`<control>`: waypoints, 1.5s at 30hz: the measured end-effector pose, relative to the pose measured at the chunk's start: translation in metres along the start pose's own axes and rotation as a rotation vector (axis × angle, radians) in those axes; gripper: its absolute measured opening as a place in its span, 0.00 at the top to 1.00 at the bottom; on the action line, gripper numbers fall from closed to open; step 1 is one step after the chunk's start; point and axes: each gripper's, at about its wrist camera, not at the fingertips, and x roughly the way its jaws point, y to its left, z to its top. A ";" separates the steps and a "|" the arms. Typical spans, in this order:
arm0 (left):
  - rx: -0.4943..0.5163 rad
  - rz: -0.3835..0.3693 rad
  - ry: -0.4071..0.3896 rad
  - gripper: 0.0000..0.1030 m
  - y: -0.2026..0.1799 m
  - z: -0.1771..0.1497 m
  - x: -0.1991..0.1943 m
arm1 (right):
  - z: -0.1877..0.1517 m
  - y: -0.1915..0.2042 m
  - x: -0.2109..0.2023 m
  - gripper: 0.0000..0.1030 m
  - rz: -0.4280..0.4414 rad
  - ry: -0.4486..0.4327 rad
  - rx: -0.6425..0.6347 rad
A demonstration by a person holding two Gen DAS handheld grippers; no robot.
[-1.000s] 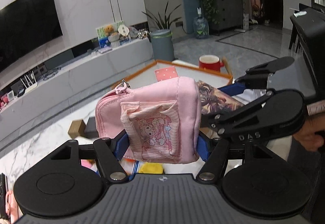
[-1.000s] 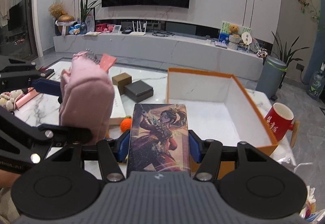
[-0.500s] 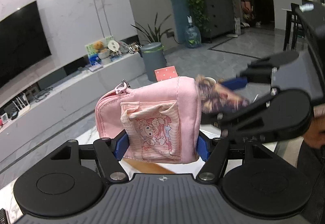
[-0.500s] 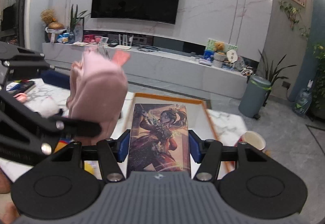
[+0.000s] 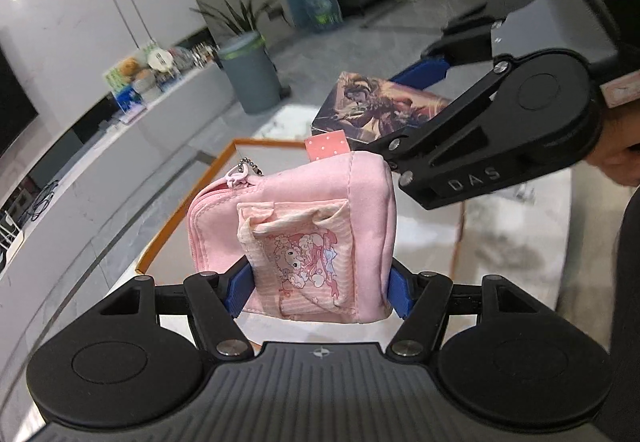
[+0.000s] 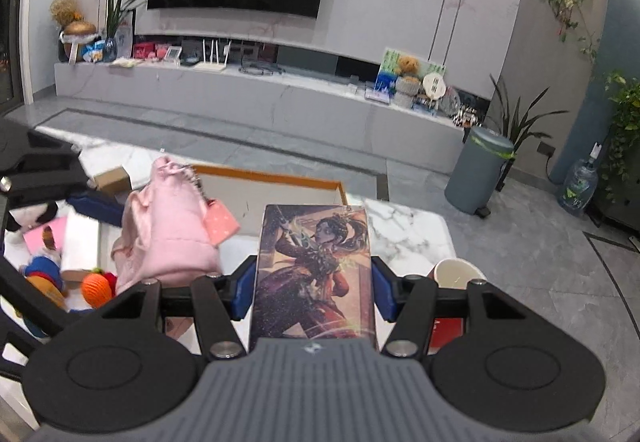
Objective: Organize objects
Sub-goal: 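Lift the pink backpack with the left tool while the right tool carries the card box to the orange box, then lower the backpack into the orange box and open the left tool while the right tool releases the card box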
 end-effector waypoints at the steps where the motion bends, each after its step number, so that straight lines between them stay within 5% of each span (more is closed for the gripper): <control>1: 0.014 -0.004 0.022 0.26 0.002 0.000 0.007 | -0.001 0.000 0.006 0.42 -0.004 0.010 -0.005; 17: 0.296 -0.135 0.310 0.26 0.001 -0.007 0.074 | -0.021 0.006 0.090 0.42 0.050 0.209 -0.079; 30: 0.325 -0.206 0.427 0.26 -0.004 -0.020 0.108 | -0.041 0.021 0.119 0.42 0.087 0.361 -0.179; 45: 0.321 -0.243 0.485 0.26 -0.007 -0.032 0.119 | -0.043 0.022 0.137 0.42 0.140 0.504 -0.149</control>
